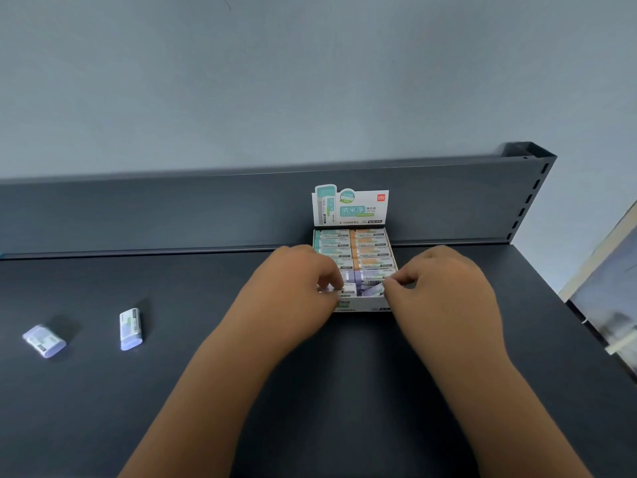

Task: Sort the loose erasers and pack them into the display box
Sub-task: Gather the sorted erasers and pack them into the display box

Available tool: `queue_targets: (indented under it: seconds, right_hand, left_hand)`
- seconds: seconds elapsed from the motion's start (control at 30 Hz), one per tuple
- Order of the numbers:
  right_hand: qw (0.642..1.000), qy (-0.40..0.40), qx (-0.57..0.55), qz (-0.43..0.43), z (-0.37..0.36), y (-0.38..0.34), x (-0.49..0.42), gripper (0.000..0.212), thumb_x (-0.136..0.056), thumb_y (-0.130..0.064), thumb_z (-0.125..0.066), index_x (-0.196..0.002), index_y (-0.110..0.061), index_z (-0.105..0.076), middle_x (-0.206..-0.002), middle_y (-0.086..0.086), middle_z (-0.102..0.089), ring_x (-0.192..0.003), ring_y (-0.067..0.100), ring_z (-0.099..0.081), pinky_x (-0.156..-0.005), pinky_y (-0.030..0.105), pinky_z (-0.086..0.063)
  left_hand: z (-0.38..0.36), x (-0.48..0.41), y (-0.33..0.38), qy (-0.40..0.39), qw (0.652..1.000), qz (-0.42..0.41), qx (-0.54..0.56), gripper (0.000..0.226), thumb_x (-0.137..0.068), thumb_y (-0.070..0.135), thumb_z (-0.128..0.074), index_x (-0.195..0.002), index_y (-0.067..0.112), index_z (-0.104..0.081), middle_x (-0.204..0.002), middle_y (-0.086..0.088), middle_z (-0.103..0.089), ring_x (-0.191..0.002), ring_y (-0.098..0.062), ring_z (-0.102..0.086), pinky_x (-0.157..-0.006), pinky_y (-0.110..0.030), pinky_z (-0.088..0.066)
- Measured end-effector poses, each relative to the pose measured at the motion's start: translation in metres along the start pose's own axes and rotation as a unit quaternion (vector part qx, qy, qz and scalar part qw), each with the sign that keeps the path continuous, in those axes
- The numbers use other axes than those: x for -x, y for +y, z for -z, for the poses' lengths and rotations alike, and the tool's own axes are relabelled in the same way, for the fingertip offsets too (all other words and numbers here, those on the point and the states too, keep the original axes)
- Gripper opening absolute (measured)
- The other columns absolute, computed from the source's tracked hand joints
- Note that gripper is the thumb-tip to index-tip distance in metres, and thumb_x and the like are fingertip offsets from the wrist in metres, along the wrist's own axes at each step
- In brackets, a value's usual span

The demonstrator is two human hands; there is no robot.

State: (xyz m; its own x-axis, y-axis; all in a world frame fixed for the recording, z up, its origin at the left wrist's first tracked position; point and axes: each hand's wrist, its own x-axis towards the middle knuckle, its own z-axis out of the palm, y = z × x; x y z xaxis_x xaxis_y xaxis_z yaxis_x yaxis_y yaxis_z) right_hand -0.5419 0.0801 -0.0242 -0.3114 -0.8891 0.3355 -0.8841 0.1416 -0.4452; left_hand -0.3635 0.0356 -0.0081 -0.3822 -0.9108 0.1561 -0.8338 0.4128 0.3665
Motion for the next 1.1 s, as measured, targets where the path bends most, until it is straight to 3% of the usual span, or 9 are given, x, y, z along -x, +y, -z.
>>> queue_targets:
  seconds: [0.17, 0.33, 0.53, 0.67, 0.9, 1.1]
  right_hand:
    - [0.996, -0.037, 0.075, 0.024, 0.006, 0.005, -0.002, 0.025, -0.091, -0.034, -0.056, -0.085, -0.026, -0.079, -0.106, -0.01, -0.061, -0.1, 0.015, -0.054, -0.067, 0.029, -0.049]
    - [0.994, -0.065, 0.081, 0.045, 0.013, 0.004, -0.002, 0.024, -0.088, -0.034, -0.054, -0.083, -0.026, -0.076, -0.098, -0.01, -0.063, -0.091, 0.015, -0.058, -0.07, 0.034, -0.056]
    - [0.984, -0.131, 0.105, 0.063, 0.008, -0.001, -0.002, 0.035, -0.087, -0.051, -0.05, -0.088, -0.024, -0.073, -0.095, -0.009, -0.056, -0.088, 0.012, -0.055, -0.07, 0.036, -0.056]
    - [0.984, -0.136, 0.097, 0.066, 0.009, 0.0, -0.003, 0.034, -0.087, -0.054, -0.051, -0.092, -0.029, -0.072, -0.097, -0.01, -0.055, -0.091, 0.012, -0.055, -0.074, 0.035, -0.055]
    - [0.991, -0.089, 0.056, 0.081, 0.019, -0.005, 0.0, 0.031, -0.087, -0.059, -0.056, -0.1, -0.035, -0.071, -0.094, -0.011, -0.056, -0.094, 0.012, -0.054, -0.072, 0.03, -0.047]
    - [0.985, -0.104, -0.014, 0.136, 0.02, -0.017, -0.004, 0.04, -0.088, -0.06, -0.057, -0.119, -0.035, -0.063, -0.12, -0.012, -0.059, -0.111, 0.011, -0.052, -0.082, 0.025, -0.042]
  left_hand:
    - [0.001, 0.001, 0.001, -0.006, 1.0, 0.001, -0.001, 0.016, -0.089, 0.03, -0.065, -0.101, 0.036, -0.074, -0.095, 0.016, -0.056, -0.094, -0.007, -0.057, -0.081, -0.025, -0.049]
    - [0.002, 0.001, 0.0, -0.017, 1.0, 0.011, 0.004, 0.018, -0.091, 0.03, -0.065, -0.104, 0.037, -0.074, -0.096, 0.017, -0.054, -0.095, -0.006, -0.056, -0.083, -0.024, -0.048]
    - [0.0, 0.002, -0.002, -0.01, 1.0, 0.01, 0.009, 0.018, -0.088, 0.03, -0.065, -0.102, 0.037, -0.073, -0.096, 0.017, -0.056, -0.095, -0.006, -0.056, -0.085, -0.029, -0.052]
    - [-0.001, 0.003, -0.001, 0.002, 1.0, 0.021, 0.006, 0.015, -0.09, 0.042, -0.061, -0.1, 0.036, -0.072, -0.096, 0.016, -0.059, -0.092, -0.005, -0.057, -0.083, -0.032, -0.053]
    - [-0.001, 0.013, 0.003, 0.105, 0.989, 0.097, -0.042, 0.049, -0.078, 0.077, -0.047, -0.094, 0.035, -0.065, -0.09, 0.014, -0.062, -0.085, -0.006, -0.058, -0.075, -0.033, -0.051]
    - [0.001, 0.028, 0.008, 0.125, 0.977, 0.116, -0.126, 0.068, -0.069, 0.085, -0.028, -0.098, 0.036, -0.065, -0.095, 0.015, -0.066, -0.091, -0.011, -0.059, -0.08, -0.037, -0.051]
